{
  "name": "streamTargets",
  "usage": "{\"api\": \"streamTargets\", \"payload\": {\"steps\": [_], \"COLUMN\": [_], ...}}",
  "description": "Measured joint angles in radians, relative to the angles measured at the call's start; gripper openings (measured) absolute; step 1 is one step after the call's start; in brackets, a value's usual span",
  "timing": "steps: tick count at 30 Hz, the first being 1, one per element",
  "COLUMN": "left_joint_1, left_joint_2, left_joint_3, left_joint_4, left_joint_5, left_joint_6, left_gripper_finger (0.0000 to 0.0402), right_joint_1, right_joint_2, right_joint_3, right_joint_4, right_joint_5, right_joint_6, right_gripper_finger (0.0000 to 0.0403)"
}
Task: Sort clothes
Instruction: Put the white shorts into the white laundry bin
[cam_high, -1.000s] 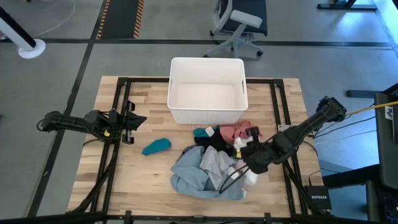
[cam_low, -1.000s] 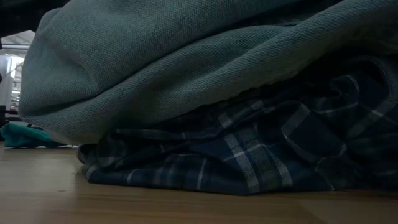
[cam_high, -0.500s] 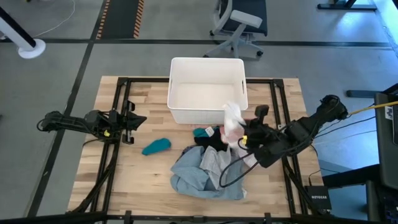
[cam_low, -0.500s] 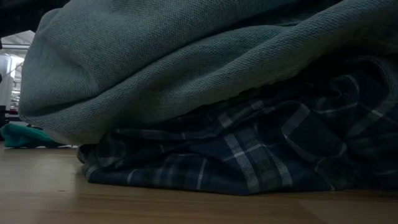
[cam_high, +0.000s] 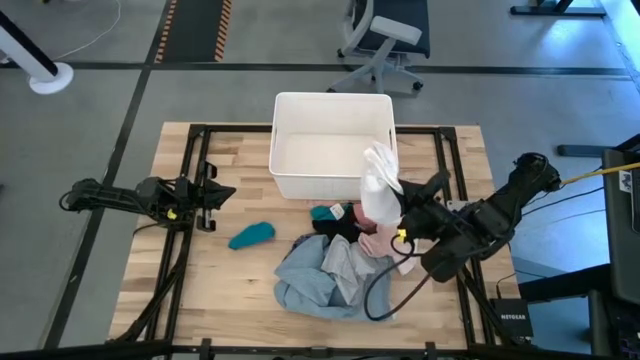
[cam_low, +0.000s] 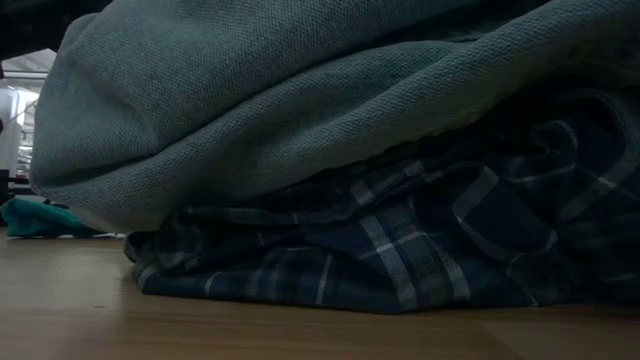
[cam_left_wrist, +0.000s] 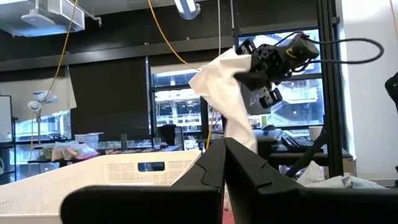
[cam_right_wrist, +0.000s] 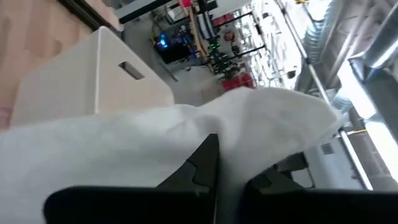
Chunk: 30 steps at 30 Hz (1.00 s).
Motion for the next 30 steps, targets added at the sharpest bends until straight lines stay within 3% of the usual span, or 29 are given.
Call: {"api": "streamTargets", "payload": {"steps": [4,13,22,30], "left_joint_1": [0.000,0.000,0.000,0.000], "left_joint_2": [0.000,0.000,0.000,0.000], "left_joint_3": [0.000,0.000,0.000,0.000], "left_joint_4": [0.000,0.000,0.001,0.001], "left_joint_5": [0.000,0.000,0.000,0.000], "left_joint_6": [0.000,0.012,0.014,0.029], "left_gripper_finger": [0.0001,0.0001,0.0001,0.0001], "right_joint_1": [-0.020,-0.150,-0.411,-0.595], "right_joint_2": [0.000,0.000,-0.006,-0.013], "right_joint_3": [0.000,0.000,0.000,0.000], "right_joint_4": [0.122,0.489,0.825,1.015], "right_joint_5": [0.050,0.019,-0.187,-0.391], "right_joint_6": [-0.167,-0.673,-1.049,-1.137], "right_gripper_finger": [0.0032,0.0032,0.0033,0.0033]}}
